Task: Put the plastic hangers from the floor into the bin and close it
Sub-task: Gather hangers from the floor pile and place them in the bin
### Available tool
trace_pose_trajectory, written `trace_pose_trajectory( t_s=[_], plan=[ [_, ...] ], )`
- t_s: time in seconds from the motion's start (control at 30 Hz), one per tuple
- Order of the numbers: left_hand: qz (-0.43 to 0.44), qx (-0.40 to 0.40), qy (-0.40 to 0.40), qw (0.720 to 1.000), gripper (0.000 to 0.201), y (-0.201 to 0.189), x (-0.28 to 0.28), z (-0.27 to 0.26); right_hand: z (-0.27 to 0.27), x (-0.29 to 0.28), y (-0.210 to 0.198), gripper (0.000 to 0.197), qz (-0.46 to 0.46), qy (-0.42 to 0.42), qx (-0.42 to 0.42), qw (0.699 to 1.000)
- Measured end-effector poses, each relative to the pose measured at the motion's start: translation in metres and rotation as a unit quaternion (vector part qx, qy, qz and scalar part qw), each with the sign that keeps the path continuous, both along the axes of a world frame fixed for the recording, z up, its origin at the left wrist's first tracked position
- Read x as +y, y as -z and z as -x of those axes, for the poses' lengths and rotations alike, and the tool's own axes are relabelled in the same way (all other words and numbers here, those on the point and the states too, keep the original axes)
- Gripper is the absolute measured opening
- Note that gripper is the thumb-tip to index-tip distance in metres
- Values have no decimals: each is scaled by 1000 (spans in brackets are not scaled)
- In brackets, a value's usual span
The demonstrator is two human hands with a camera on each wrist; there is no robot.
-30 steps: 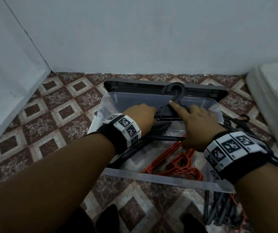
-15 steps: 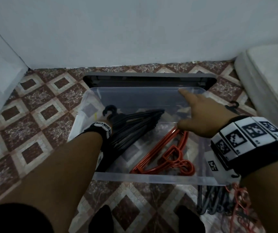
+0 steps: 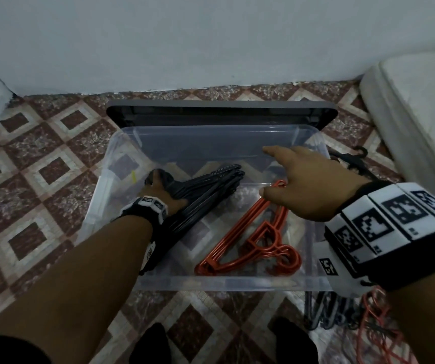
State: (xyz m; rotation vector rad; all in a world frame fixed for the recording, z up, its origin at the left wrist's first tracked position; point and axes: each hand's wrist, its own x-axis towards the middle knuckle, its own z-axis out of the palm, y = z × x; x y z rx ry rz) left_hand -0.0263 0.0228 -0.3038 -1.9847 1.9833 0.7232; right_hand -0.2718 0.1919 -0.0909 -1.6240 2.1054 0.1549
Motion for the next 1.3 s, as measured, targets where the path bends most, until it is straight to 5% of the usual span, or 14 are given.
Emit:
trace_pose_trajectory(
  t_s=[0.07, 0.17, 0.6, 0.73, 0.9, 0.97, 1.07, 1.17, 1.3],
  plan=[
    [-6, -73, 67, 995, 146, 5, 8, 14, -1, 0, -1, 80, 2, 3, 0, 1000],
    [-43, -125, 83, 988, 149, 21, 16, 29, -1, 2, -3, 78, 6, 4, 2, 1000],
    [-101, -51, 12, 993, 139, 58, -8, 4, 18, 8, -4, 78, -1, 16, -2, 1000],
    [-25, -47, 30, 998, 131, 60, -4, 2, 29, 13, -21, 60, 160, 48, -42, 985],
    [-29, -57, 86, 994, 117, 0, -3, 14, 83, 40, -72, 28, 496, 181, -122, 841],
    [33, -63, 126, 990, 125, -42, 8, 34, 117, 61, -89, 20, 541, 226, -142, 798],
    [80, -51, 203, 975, 108, -109, 45, 82, 167, 100, -105, 17, 559, 293, -168, 757],
    [171, 45, 300, 937, 91, -162, 100, 141, 205, 145, -101, 23, 545, 323, -161, 757],
    [220, 234, 440, 838, 52, -197, 198, 216, 246, 211, -48, 43, 409, 348, -101, 838]
  ],
)
